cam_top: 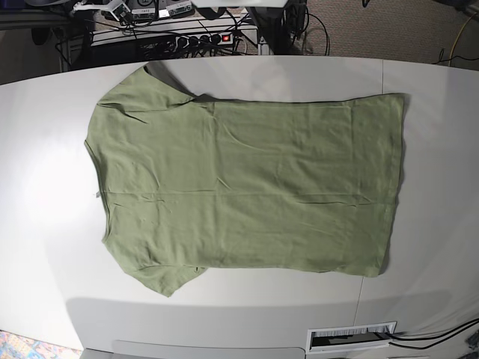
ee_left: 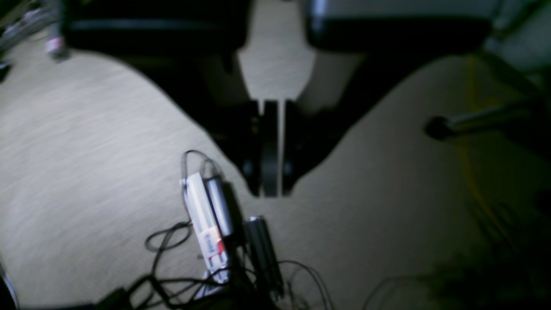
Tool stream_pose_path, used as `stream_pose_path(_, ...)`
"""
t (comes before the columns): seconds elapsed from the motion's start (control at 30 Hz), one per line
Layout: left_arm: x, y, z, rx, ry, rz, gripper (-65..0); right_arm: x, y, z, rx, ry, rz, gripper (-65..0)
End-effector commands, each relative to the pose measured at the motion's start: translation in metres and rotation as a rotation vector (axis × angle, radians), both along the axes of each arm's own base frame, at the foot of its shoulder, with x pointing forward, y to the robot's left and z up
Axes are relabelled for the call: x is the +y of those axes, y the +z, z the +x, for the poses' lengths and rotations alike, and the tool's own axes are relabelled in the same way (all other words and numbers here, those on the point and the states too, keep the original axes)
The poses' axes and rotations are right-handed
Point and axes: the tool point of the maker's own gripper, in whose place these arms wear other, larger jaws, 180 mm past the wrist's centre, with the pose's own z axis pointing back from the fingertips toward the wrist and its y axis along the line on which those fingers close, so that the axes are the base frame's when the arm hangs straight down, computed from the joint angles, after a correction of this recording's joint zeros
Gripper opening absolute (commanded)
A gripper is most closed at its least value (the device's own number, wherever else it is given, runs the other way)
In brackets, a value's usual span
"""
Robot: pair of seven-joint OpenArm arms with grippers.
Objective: Fold the T-shirt properly
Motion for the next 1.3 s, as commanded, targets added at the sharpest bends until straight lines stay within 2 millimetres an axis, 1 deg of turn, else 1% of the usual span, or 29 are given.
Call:
stream_pose_path(0.0,0.0,0.008,-0.004,-0.009,-0.029,0.001,-65.0,0.0,0.007,0.002,-0.009,0.037,-0.003,-65.0)
stream_pose_path(0.17,-0.001,0.03,0.006,-0.074,-0.167,0.059,-65.0,0.012,0.027,0.016,-0.048,0.108,-0.02,-65.0)
stream_pose_path(0.33,0.002,0.052,0.019,-0.159,-0.243,0.154,-65.0,0.016,0.048,0.033,-0.115,0.194,-0.088,-65.0)
stream_pose_path(0.5,-0.002,0.074,0.034,-0.247,-0.3,0.225,-65.0,0.015,0.073,0.054,-0.198,0.282,-0.158,-65.0)
stream_pose_path(0.63,0.001,0.091,0.052,-0.303,-0.302,0.302,-65.0,0.012,0.097,0.078,-0.304,0.313,-0.243,-65.0)
stream_pose_path(0.8,0.008,0.114,0.083,-0.387,-0.294,0.392,-65.0,0.023,0.126,0.1,-0.426,0.359,-0.294,-65.0)
stream_pose_path(1.0,-0.004,0.145,0.114,-0.526,-0.366,0.44,-65.0,0.034,0.156,0.122,-0.546,0.404,-0.359,-65.0)
stream_pose_path(1.17,-0.013,0.164,0.133,-0.608,-0.394,0.46,-65.0,0.044,0.17,0.132,-0.597,0.414,-0.352,-65.0)
stream_pose_path(1.27,-0.014,0.172,0.153,-0.68,-0.43,0.483,-65.0,0.048,0.179,0.139,-0.631,0.447,-0.376,-65.0)
